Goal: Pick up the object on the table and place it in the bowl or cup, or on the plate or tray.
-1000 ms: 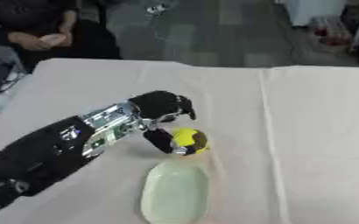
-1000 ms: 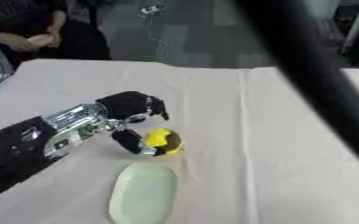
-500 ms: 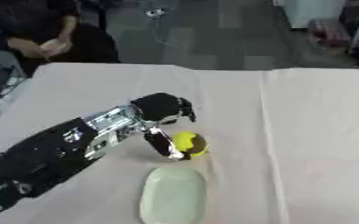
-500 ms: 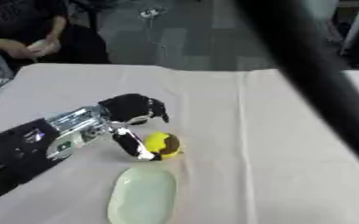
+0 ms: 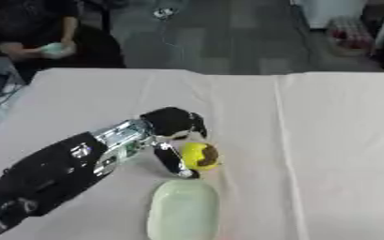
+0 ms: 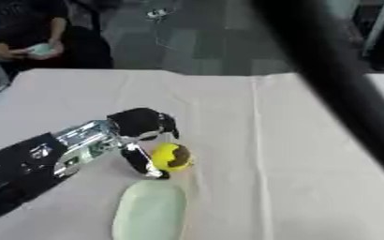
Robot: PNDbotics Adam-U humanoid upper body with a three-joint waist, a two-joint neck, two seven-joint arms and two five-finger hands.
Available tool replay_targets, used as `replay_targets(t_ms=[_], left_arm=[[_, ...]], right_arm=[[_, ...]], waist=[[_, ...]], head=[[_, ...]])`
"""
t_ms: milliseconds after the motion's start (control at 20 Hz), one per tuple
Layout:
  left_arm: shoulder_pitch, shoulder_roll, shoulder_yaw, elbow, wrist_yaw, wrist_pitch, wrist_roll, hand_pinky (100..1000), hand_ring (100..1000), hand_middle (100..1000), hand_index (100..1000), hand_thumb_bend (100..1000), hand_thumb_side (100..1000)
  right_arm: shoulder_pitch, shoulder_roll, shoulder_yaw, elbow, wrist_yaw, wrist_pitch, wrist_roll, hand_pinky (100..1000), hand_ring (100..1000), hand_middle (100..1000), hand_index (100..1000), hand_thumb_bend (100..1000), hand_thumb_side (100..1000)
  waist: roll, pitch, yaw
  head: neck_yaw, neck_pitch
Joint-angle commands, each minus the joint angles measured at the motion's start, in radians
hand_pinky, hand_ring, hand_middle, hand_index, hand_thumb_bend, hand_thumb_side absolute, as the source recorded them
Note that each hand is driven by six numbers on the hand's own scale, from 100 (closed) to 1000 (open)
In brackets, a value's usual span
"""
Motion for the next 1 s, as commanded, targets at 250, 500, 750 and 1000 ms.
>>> replay_targets(t_ms=[250, 500, 750, 1000], left_arm=[[-0.010, 0.010, 0.004, 0.004, -0.001, 0.001, 0.002, 455, 471, 575, 762, 311, 682], [-0.008, 0.012, 0.006, 0.003, 0.059, 0.044, 0.023, 268, 336, 476, 603, 137, 858], [-0.001, 0.022, 0.009, -0.007, 0.094, 0.065, 0.024, 100, 100, 191, 342, 149, 835], [0.010, 0.046, 0.016, -0.065, 0.110, 0.076, 0.050, 100, 100, 100, 257, 152, 804]], right_arm=[[-0.014, -0.015, -0.005, -0.014, -0.004, -0.301, -0.299, 376, 330, 297, 449, 532, 658], [-0.011, -0.014, -0.004, -0.014, -0.004, -0.301, -0.299, 375, 330, 296, 449, 529, 657], [-0.005, -0.009, -0.001, -0.014, 0.001, -0.301, -0.299, 374, 330, 297, 449, 531, 658], [0.011, -0.002, 0.003, -0.014, 0.019, -0.301, -0.299, 374, 330, 296, 446, 517, 654]], waist=[[-0.004, -0.009, -0.001], [-0.005, -0.011, 0.003], [-0.007, -0.012, 0.012], [-0.012, -0.020, 0.030]], head=[[0.005, -0.016], [0.002, -0.021], [0.000, -0.021], [-0.010, -0.016]])
